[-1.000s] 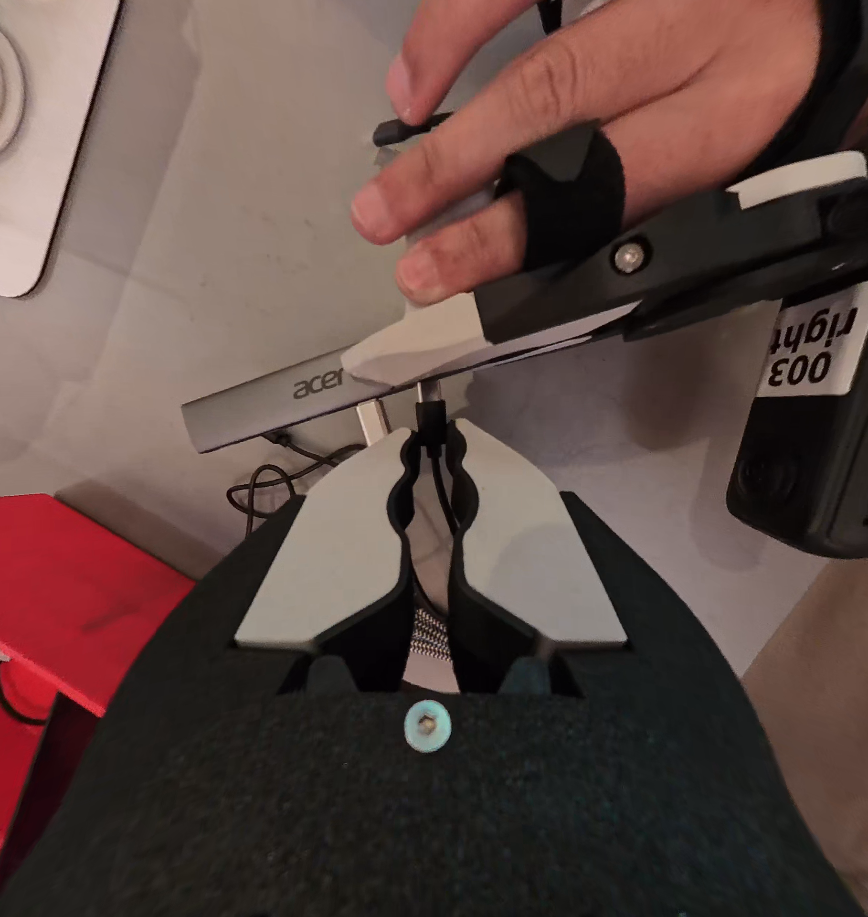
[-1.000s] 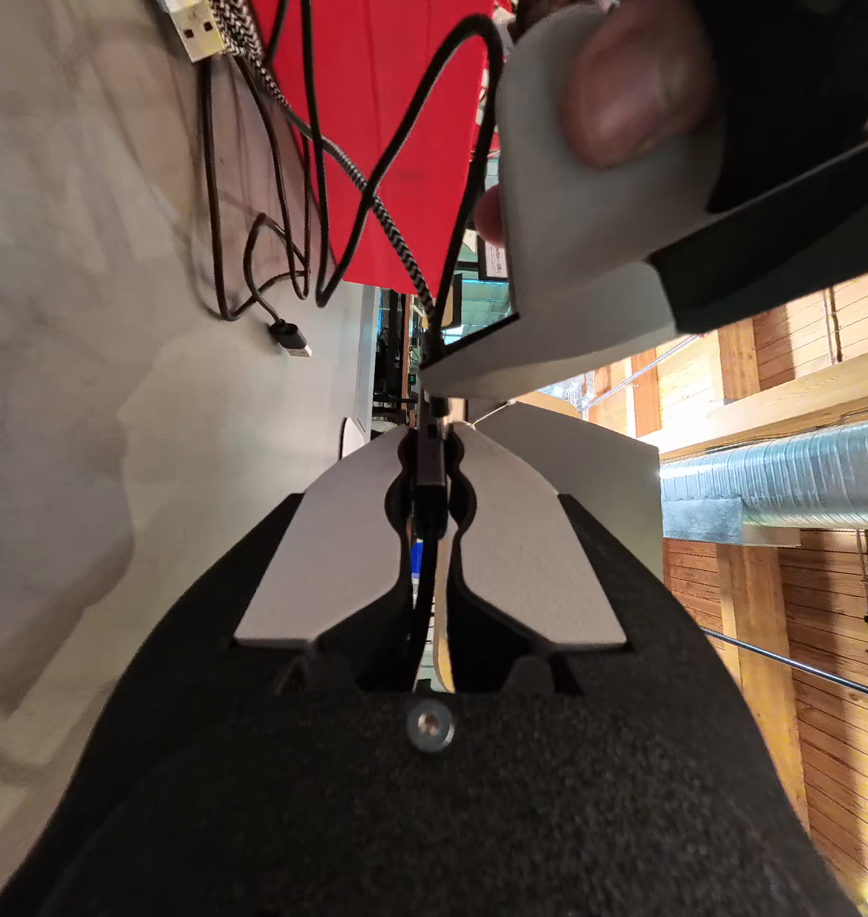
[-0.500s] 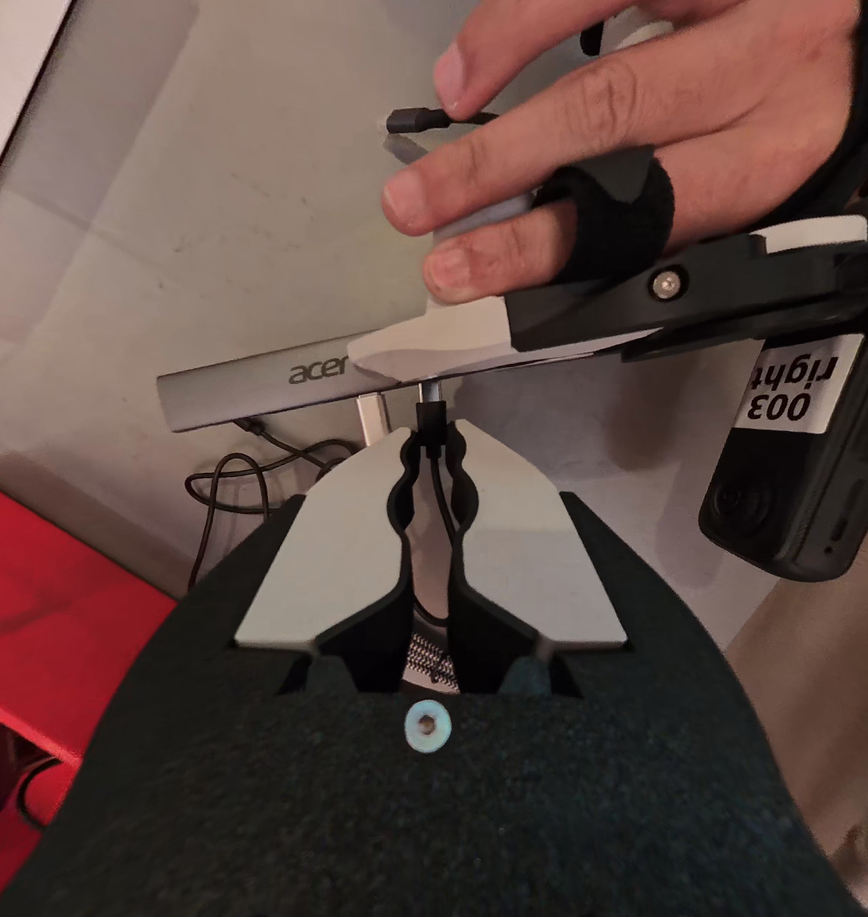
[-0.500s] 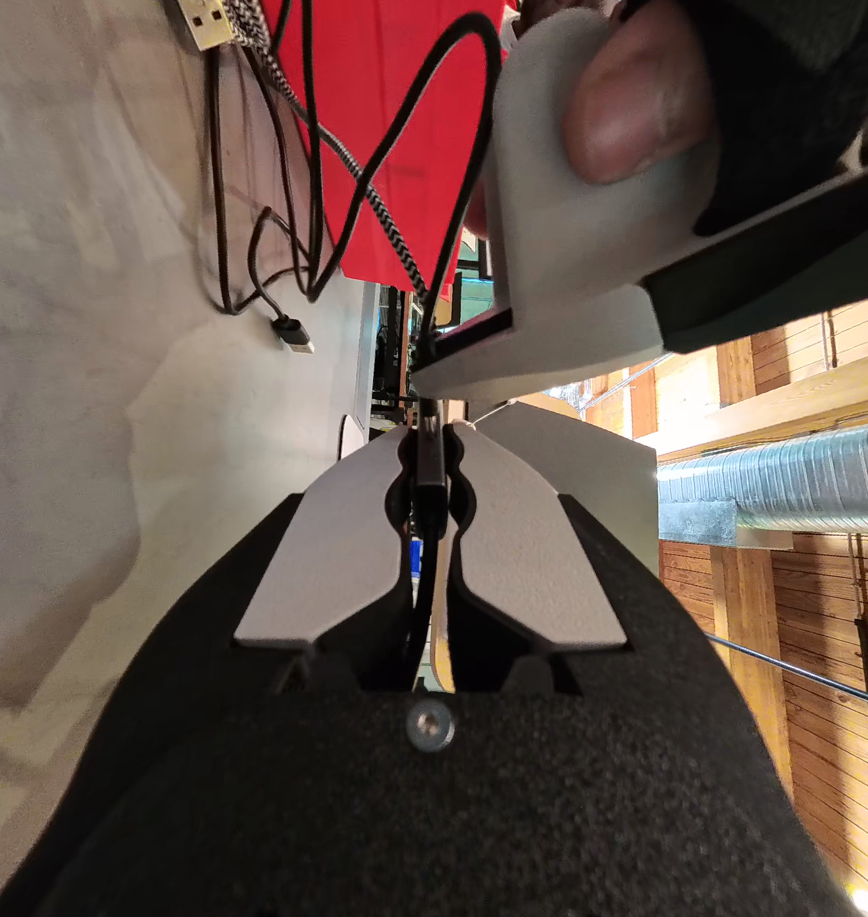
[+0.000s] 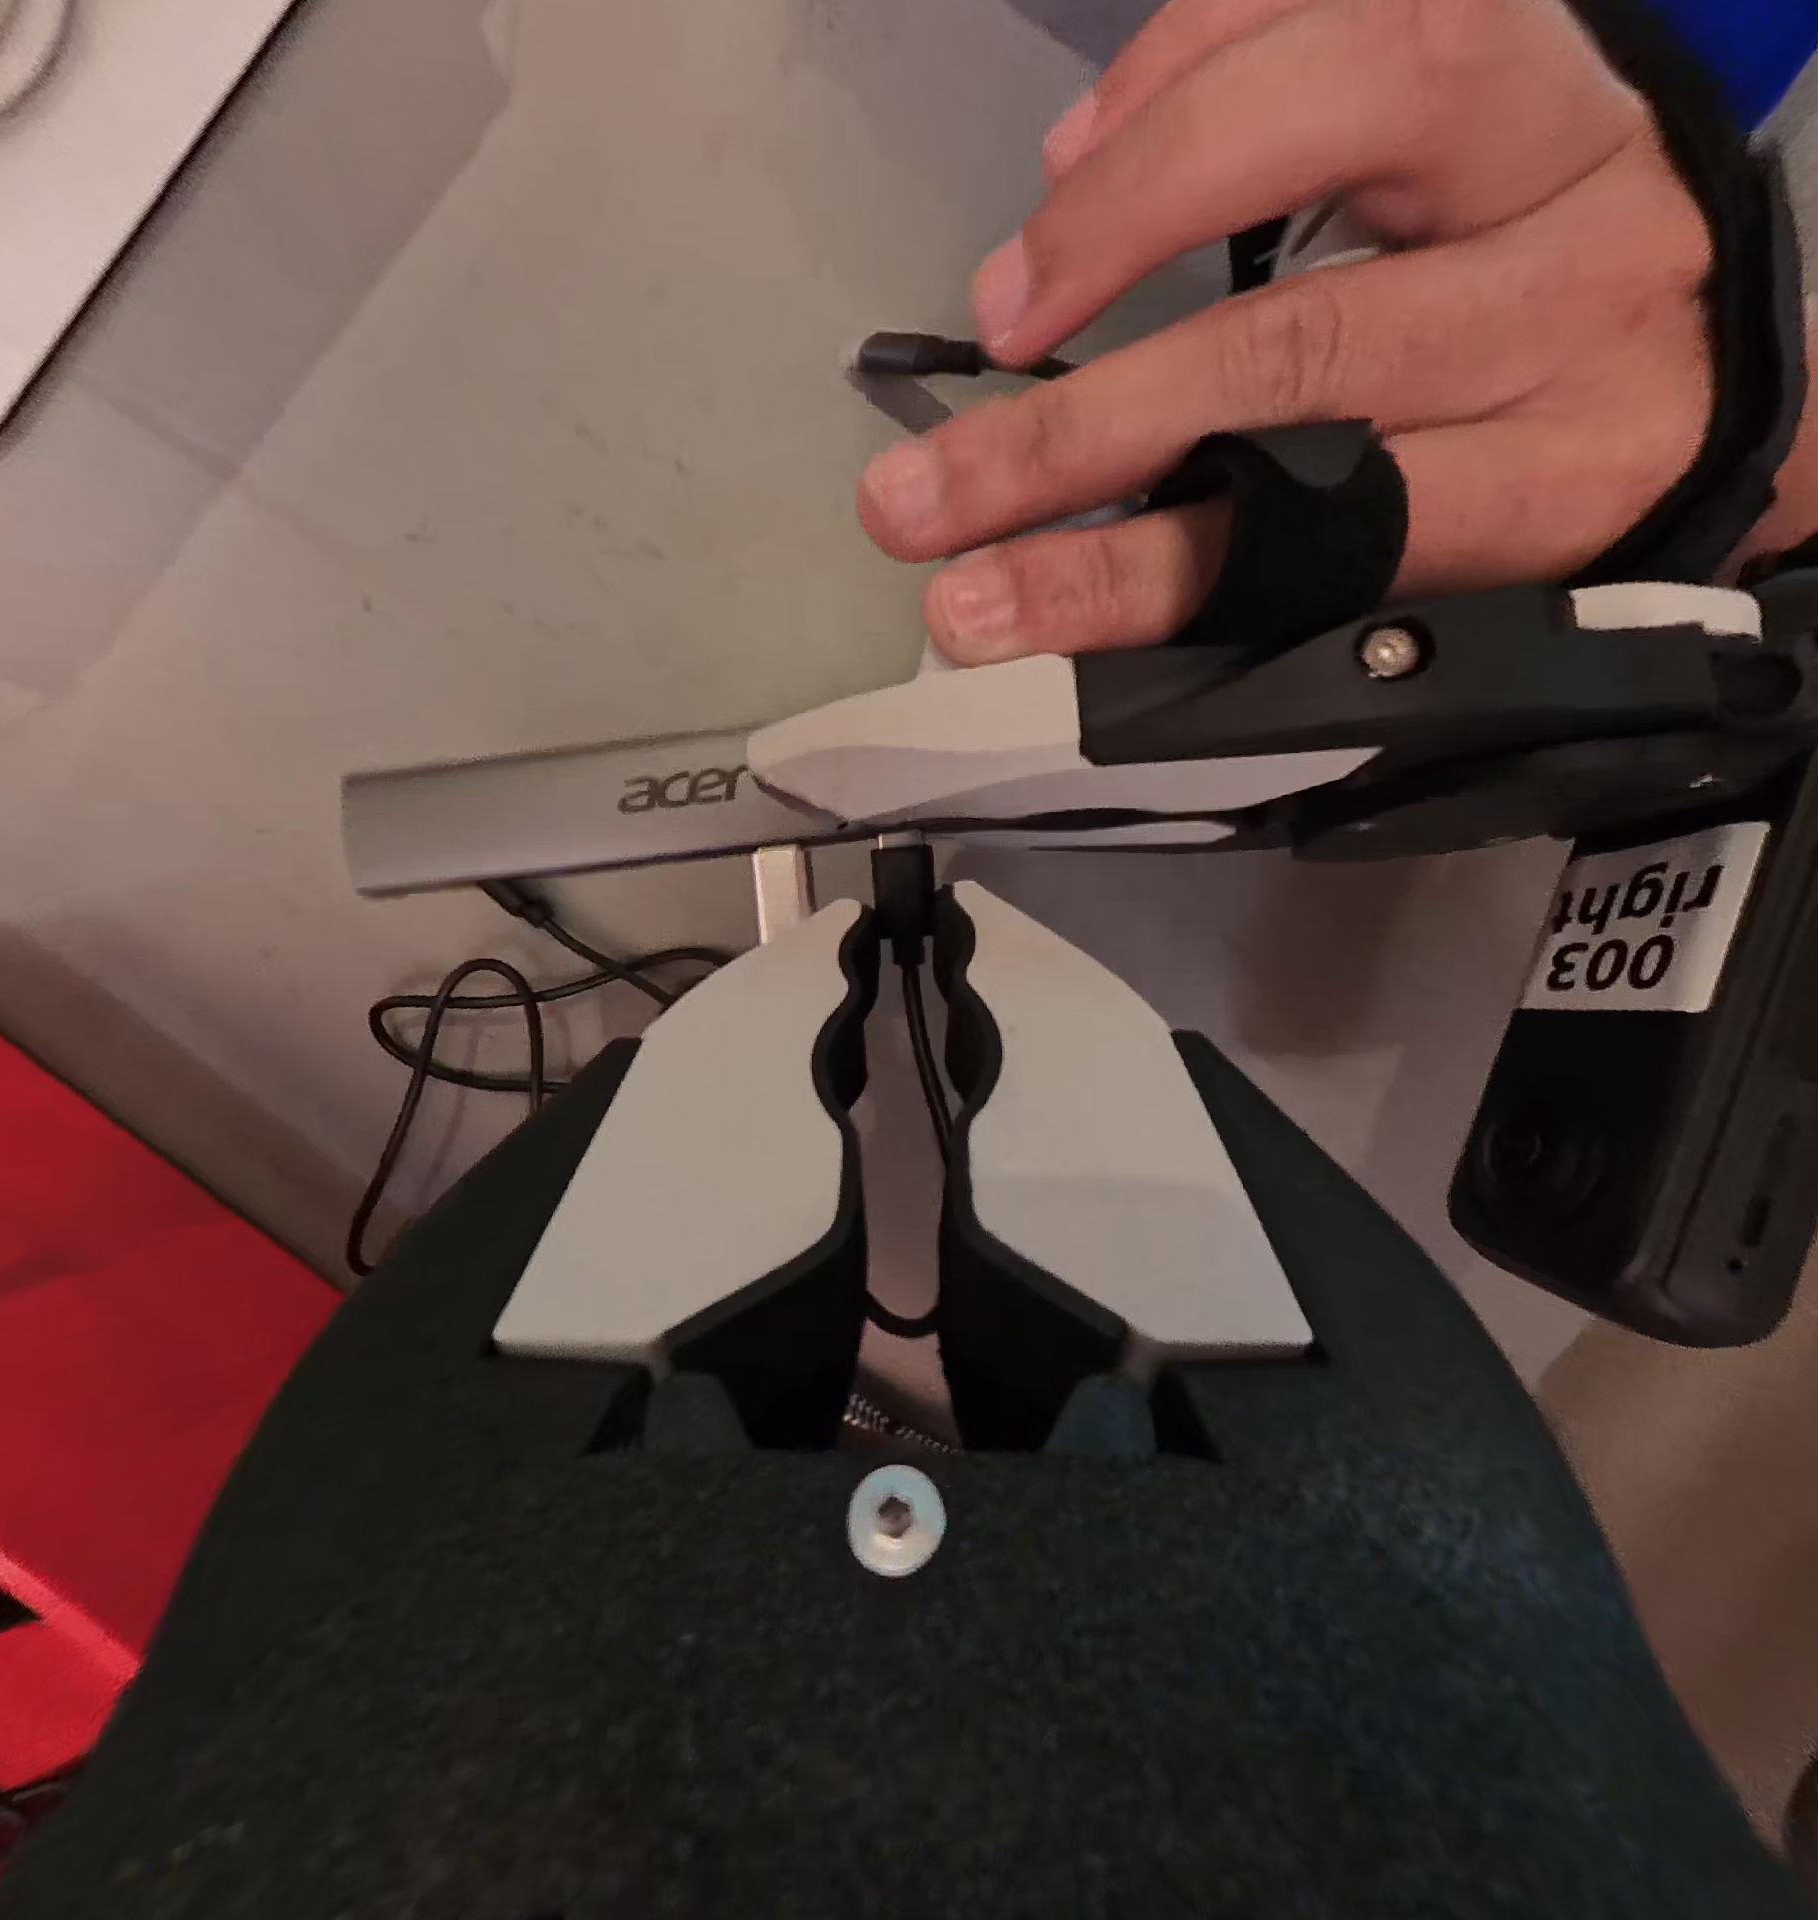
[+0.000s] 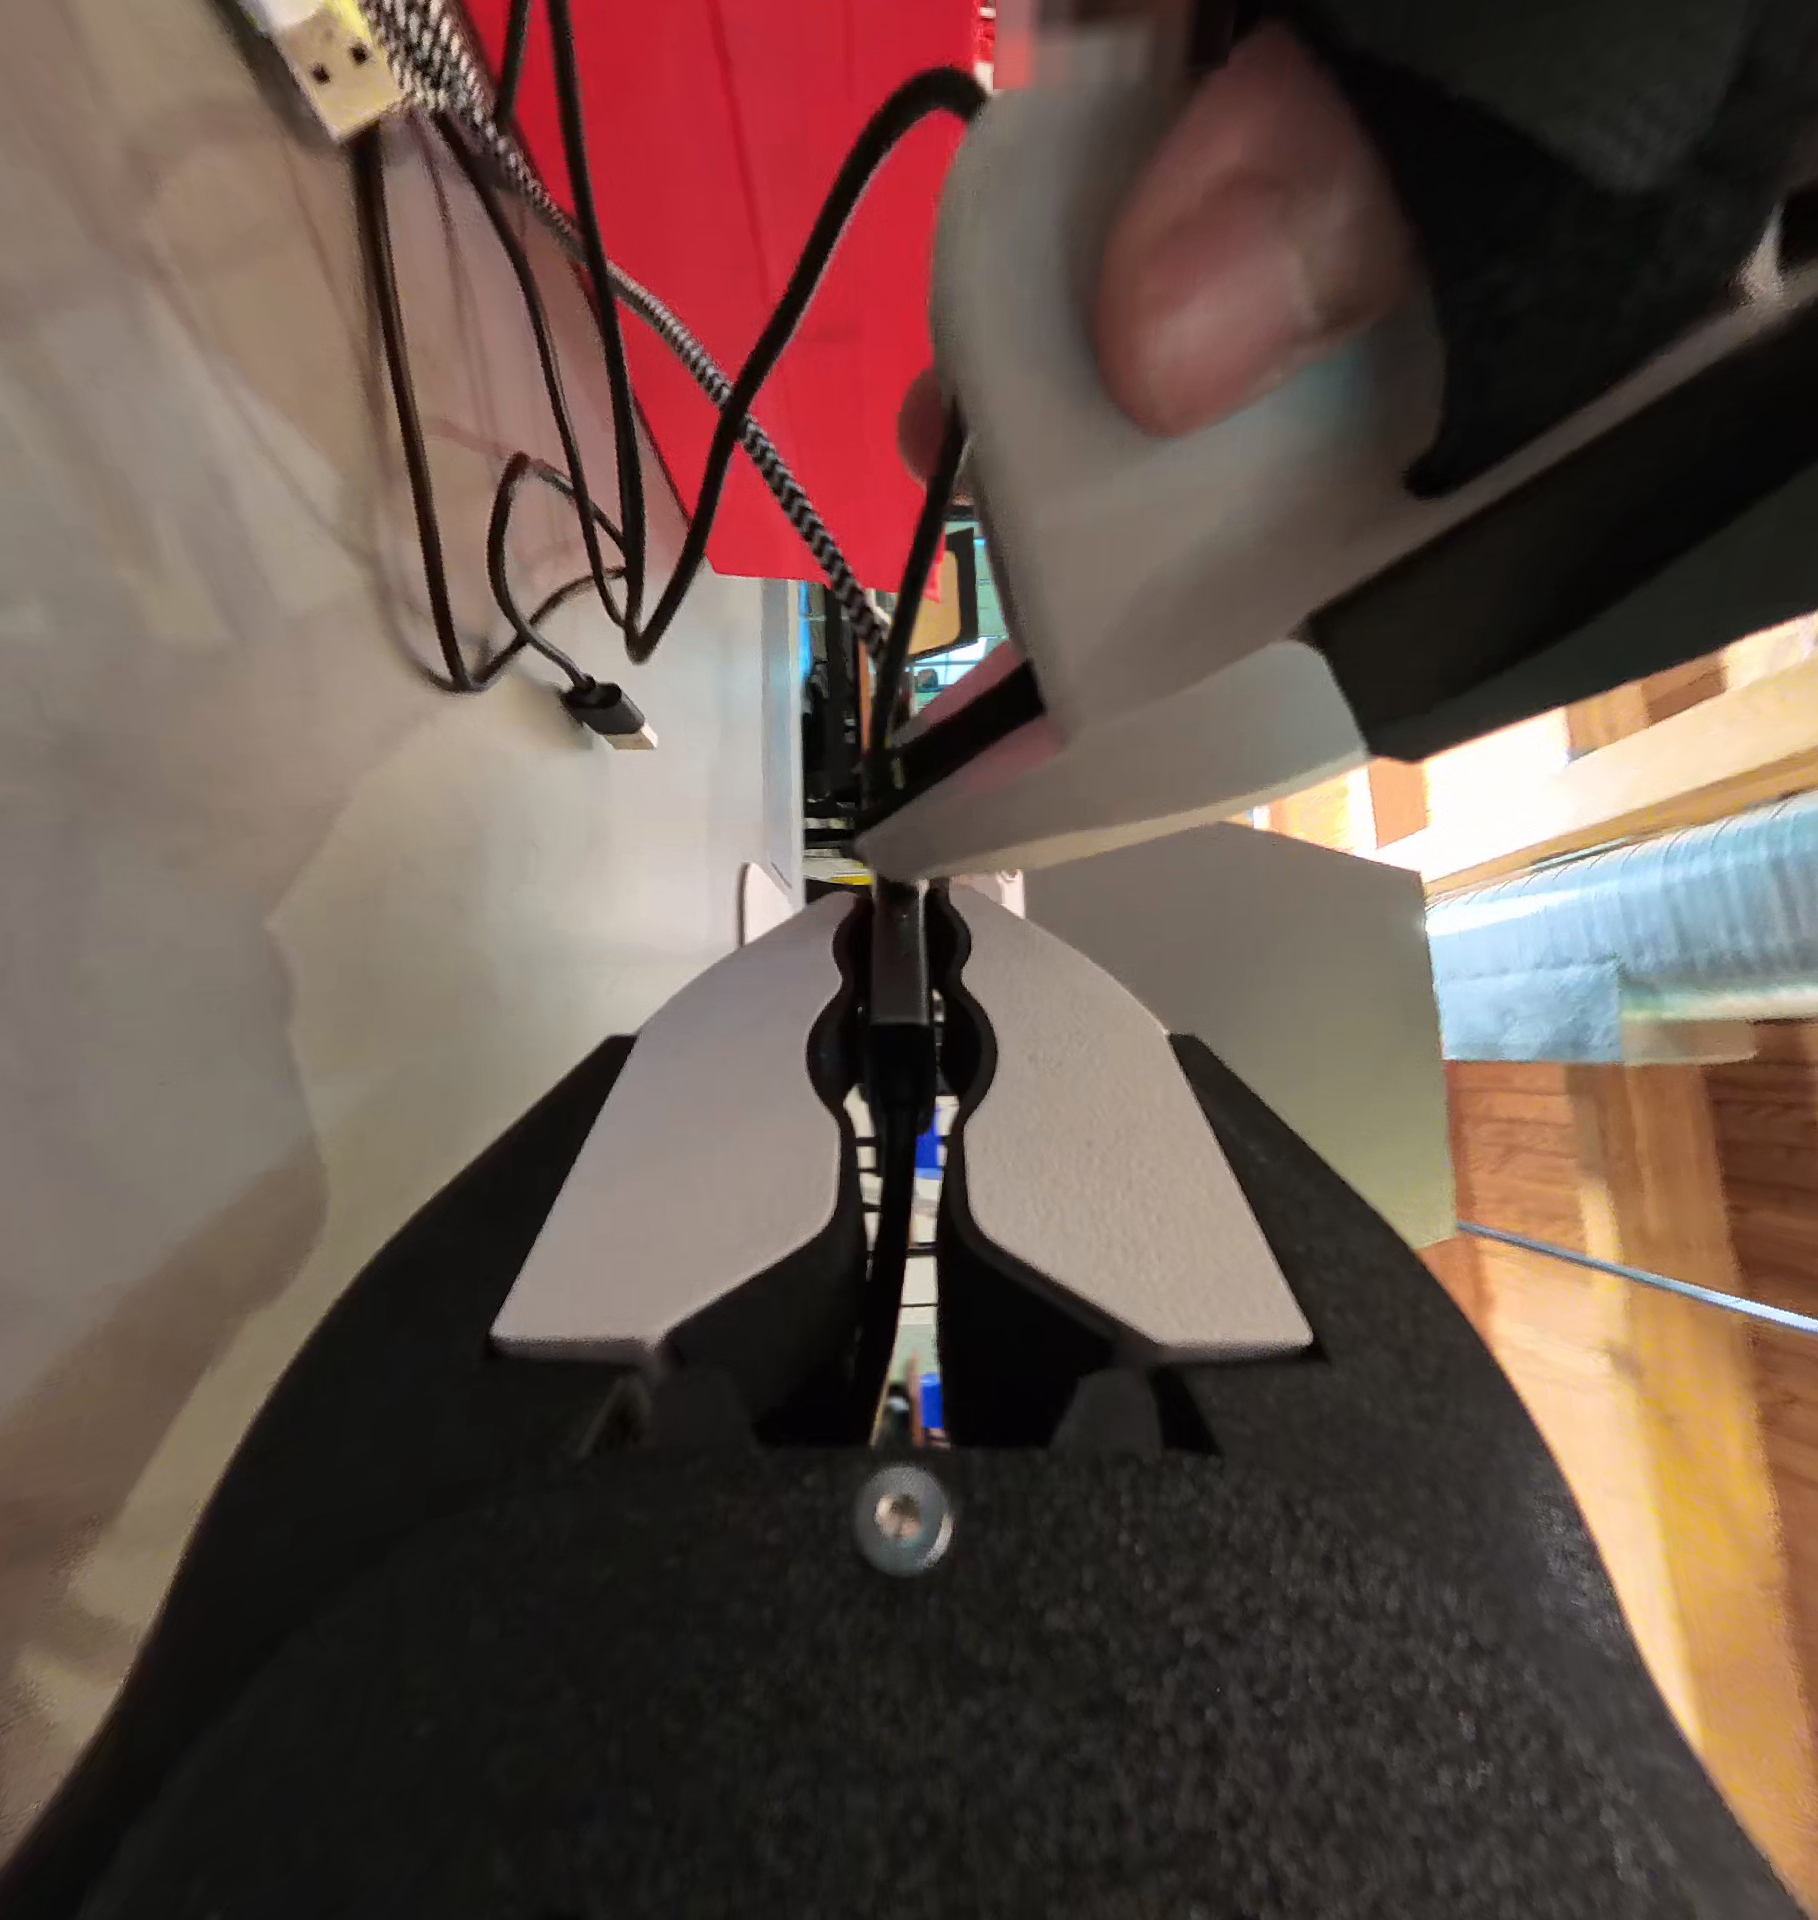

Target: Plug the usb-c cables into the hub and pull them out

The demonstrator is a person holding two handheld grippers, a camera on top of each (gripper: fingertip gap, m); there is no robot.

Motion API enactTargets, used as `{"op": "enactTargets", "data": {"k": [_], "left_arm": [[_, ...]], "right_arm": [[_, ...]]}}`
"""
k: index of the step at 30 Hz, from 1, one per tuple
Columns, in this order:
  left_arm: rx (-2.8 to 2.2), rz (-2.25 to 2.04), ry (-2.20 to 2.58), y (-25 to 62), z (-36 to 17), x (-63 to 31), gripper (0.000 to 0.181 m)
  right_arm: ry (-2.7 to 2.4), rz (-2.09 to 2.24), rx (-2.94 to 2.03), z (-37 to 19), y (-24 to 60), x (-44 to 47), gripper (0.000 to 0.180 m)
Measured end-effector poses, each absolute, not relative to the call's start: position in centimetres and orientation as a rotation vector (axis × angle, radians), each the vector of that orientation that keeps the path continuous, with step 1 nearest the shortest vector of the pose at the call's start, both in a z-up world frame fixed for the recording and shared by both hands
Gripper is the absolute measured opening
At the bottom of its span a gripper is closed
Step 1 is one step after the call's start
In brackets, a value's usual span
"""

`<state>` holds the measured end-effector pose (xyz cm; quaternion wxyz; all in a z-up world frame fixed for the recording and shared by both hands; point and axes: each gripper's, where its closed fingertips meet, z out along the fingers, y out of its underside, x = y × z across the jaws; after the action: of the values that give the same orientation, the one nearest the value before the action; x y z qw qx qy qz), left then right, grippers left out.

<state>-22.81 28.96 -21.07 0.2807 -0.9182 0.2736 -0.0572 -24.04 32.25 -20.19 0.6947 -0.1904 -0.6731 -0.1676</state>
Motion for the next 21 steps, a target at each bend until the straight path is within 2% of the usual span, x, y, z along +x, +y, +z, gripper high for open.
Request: {"op": "enactTargets", "data": {"k": [11,21], "left_arm": [[-2.146,0.050,0.669,28.6,-20.1,-22.7,0.009],[-2.120,-0.084,0.506,27.9,-21.3,-23.5,0.002]], "right_arm": [[-1.484,-0.296,-0.465,-19.6,32.4,-23.8,0.009],[-1.517,-0.291,-0.459,-20.2,32.0,-24.1,0.009]]}}
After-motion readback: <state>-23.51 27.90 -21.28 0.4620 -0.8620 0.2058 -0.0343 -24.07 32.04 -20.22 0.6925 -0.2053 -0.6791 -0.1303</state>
